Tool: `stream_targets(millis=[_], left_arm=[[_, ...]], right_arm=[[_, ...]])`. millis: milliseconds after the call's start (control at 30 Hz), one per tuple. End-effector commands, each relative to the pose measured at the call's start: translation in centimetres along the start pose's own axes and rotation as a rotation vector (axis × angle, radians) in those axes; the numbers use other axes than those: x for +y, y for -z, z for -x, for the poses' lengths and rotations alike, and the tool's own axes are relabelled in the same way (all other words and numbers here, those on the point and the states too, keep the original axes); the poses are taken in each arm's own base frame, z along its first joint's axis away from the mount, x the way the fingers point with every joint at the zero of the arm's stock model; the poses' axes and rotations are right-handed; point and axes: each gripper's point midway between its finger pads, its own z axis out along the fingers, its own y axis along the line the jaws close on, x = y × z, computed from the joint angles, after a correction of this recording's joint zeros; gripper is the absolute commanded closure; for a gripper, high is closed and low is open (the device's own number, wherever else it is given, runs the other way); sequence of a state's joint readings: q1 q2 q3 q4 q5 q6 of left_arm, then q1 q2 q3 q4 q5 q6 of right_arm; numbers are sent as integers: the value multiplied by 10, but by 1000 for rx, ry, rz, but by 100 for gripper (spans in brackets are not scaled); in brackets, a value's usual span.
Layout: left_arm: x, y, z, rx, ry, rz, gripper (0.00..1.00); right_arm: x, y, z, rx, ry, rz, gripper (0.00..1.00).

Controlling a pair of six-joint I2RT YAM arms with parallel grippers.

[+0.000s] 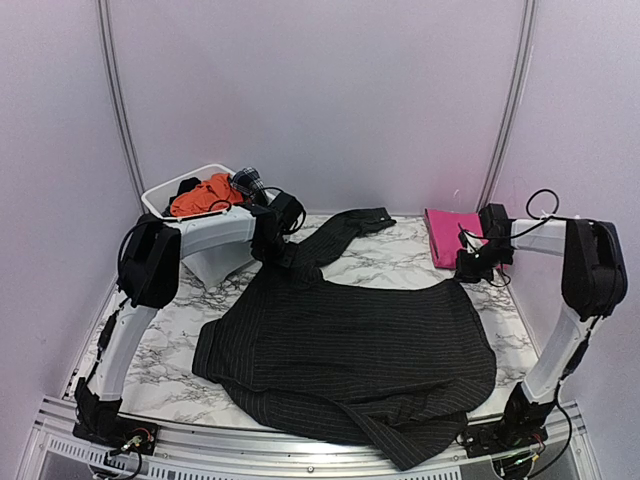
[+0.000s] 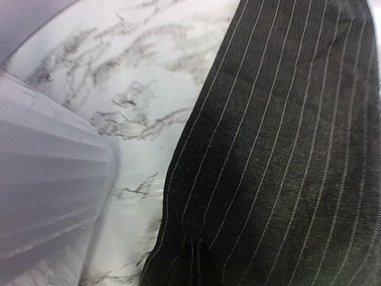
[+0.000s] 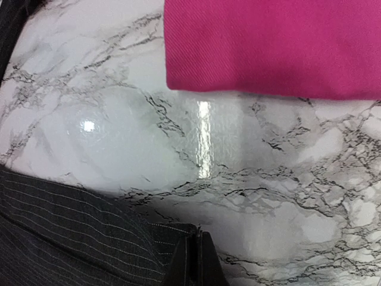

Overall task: Fold and stack the mixed laundry pile
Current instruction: Fold the flattened shirt at the center of the board.

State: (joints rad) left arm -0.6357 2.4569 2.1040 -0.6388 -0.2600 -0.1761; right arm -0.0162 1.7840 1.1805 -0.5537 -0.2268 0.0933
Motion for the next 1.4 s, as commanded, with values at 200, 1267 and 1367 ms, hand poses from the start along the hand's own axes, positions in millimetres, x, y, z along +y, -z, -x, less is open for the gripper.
stream_targets(millis=[200, 1267, 1367], left_arm=[[16, 91, 49, -168, 19, 3, 100], [-35, 173, -137, -87, -163, -52, 100], [-39, 181, -148, -84, -185, -86, 89]], right_arm=[[13, 53, 34, -149, 10, 11, 100], [-6, 56, -66, 15, -213, -45, 100], [-9, 52, -74, 43, -230, -47, 100]])
